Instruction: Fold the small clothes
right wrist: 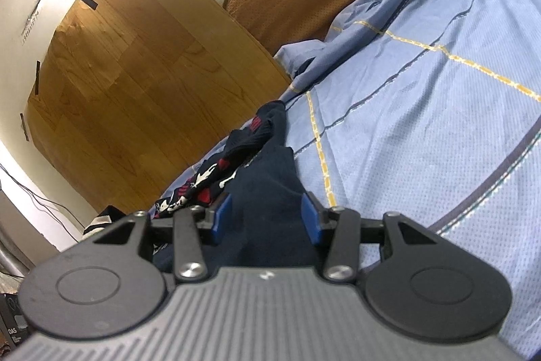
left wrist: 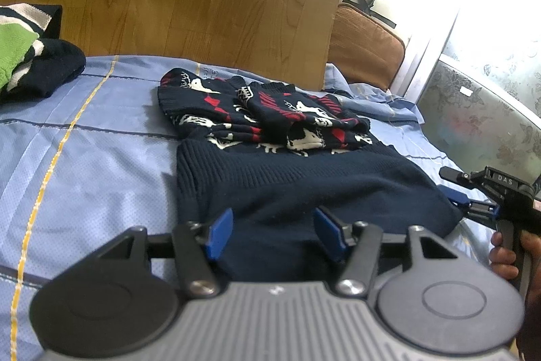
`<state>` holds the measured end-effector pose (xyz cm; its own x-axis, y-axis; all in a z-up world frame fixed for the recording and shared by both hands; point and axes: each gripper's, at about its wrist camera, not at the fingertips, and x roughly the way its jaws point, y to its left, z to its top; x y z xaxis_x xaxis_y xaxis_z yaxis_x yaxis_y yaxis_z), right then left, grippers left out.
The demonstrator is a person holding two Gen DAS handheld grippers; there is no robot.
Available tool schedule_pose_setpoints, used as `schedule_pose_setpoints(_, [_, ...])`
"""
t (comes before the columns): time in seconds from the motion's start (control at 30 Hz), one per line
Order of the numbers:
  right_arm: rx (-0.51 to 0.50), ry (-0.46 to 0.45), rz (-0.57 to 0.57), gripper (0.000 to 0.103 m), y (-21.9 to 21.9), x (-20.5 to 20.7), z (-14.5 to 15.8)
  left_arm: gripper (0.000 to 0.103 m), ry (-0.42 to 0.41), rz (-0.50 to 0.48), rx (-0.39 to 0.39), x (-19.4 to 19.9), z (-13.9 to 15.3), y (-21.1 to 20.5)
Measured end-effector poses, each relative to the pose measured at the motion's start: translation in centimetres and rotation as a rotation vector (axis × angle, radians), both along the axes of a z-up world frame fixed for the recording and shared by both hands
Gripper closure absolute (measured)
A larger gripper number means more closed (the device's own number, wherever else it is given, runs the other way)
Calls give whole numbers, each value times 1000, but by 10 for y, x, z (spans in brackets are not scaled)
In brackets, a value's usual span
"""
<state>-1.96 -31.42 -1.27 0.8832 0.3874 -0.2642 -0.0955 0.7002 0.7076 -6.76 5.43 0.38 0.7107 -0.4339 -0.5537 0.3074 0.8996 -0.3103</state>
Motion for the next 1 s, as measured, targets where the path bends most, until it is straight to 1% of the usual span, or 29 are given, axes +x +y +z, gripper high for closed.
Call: schedule_pose_setpoints(1.0, [9,12,-9,54,-1,0,-4,46,5,-2,-24,-1,1,1])
